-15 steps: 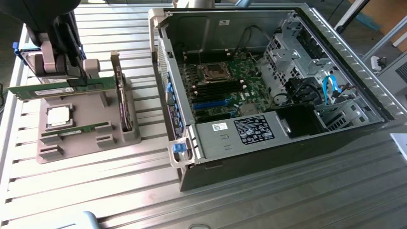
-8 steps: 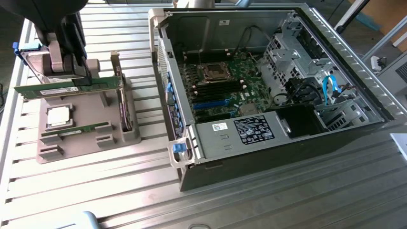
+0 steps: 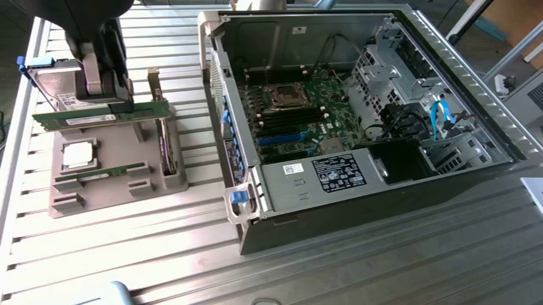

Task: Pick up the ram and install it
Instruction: 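Pick up the ram and move it above insertion slot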

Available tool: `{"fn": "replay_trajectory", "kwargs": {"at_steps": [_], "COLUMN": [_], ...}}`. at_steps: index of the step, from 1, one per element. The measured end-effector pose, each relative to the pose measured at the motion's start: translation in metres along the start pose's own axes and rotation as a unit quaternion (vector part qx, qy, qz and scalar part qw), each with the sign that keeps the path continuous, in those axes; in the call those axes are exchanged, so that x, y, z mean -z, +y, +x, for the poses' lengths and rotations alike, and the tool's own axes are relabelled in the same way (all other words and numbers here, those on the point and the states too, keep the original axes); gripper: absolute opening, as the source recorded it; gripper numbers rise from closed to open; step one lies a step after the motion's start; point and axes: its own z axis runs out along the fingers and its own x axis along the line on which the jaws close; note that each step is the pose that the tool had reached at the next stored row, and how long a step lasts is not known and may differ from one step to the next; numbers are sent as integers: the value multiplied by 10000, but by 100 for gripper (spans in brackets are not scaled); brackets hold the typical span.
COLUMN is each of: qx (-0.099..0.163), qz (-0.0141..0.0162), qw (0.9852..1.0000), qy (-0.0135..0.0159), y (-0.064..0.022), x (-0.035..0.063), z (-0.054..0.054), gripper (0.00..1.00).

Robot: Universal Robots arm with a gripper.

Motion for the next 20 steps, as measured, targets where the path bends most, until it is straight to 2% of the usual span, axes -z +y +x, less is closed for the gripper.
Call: {"fn": "replay_trajectory", "kwargs": {"at_steps": [20], "qx": [0], "qz": [0], "qw": [10000], "qy": [0], "y": [-236], "x": [7], "z": [1], "gripper": [12]}}
